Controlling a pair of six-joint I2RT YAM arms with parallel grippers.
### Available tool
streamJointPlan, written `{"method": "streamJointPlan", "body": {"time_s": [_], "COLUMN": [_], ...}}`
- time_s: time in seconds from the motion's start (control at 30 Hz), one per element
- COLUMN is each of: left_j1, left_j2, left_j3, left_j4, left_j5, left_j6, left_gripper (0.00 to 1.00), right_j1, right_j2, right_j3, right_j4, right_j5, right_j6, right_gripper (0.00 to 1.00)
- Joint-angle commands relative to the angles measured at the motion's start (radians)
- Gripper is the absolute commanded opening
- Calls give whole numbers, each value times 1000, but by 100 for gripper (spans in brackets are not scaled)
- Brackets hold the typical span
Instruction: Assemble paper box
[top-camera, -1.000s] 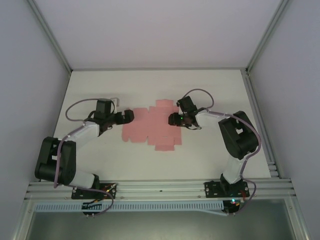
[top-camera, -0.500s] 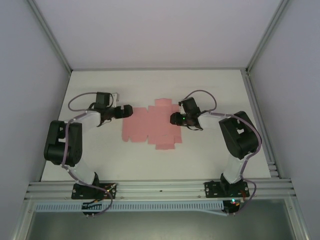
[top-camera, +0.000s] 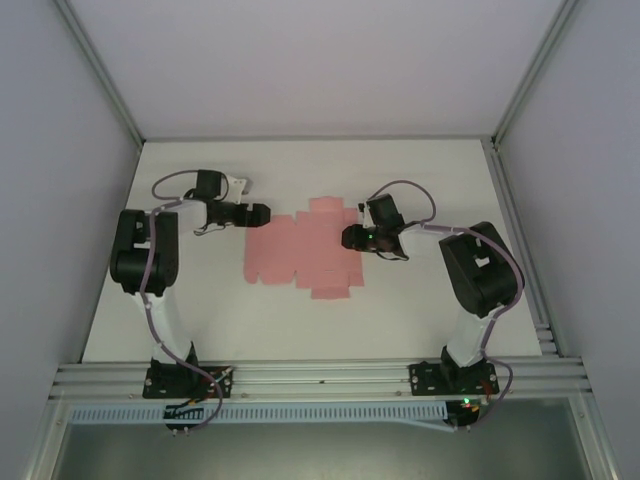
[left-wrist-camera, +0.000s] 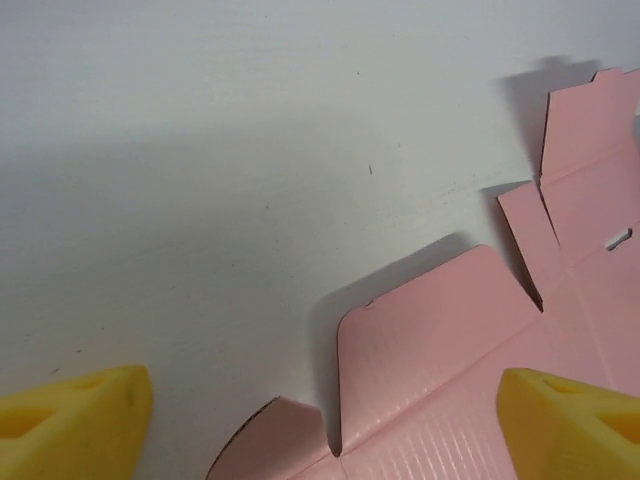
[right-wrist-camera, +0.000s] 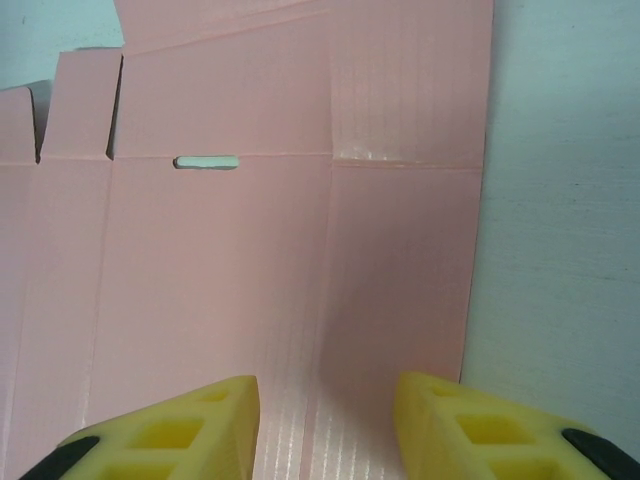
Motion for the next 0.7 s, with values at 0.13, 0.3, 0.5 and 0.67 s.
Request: {"method": "streamJointPlan", "body": {"time_s": [0.13,0.3,0.5,0.67], "left_j1": [-7,-6,-4,-3], "left_j2": [-14,-25,-58,-115], "left_j3": [-35,-39,-55,-78], "left_j4": [-50,-65,-69,-67], "left_j5": [168,167,157,150], "left_j6": [87,110,134,179], "left_gripper": [70,46,8,0], "right_j1": [-13,-16,-29,-42], "right_j2": [60,49,18,-18], "right_j3": [-47,-58,-80,-89], "right_j4": [-84,-84,-82,-80], "right_j5": [-19,-18,-12,-15], "right_j6": [0,3,-1,-9], "right_gripper": [39,39,38,39]}}
